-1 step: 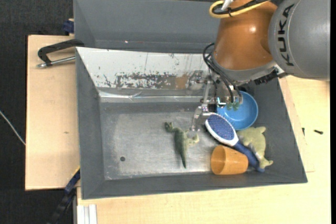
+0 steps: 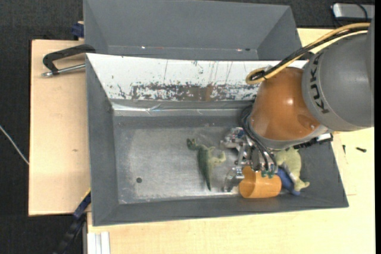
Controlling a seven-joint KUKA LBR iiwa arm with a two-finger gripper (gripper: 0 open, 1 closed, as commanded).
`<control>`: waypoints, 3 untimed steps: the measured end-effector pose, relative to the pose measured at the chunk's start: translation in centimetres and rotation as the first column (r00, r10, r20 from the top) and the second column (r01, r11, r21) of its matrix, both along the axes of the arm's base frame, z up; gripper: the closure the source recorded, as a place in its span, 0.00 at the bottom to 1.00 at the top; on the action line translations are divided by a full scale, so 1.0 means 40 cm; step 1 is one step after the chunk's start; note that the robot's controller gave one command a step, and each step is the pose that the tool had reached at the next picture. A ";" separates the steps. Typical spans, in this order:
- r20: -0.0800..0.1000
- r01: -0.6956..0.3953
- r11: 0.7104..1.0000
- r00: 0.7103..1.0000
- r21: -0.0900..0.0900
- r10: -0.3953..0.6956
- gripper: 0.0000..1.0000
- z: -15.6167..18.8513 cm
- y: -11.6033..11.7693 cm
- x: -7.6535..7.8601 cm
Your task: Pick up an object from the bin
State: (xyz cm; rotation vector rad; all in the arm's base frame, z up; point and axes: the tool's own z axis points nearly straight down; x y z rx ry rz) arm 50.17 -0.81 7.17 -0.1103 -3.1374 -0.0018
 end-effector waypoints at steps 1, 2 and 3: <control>0.005 -0.003 1.000 1.000 0.000 0.003 1.00 0.008 0.004 0.006; 0.005 -0.003 1.000 1.000 0.001 0.003 0.00 0.008 0.004 0.005; 0.014 -0.109 0.994 0.994 -0.001 0.109 0.00 0.003 0.172 0.055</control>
Offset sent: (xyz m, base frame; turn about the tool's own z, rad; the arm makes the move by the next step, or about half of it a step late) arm 0.0000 0.0000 0.0000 0.0000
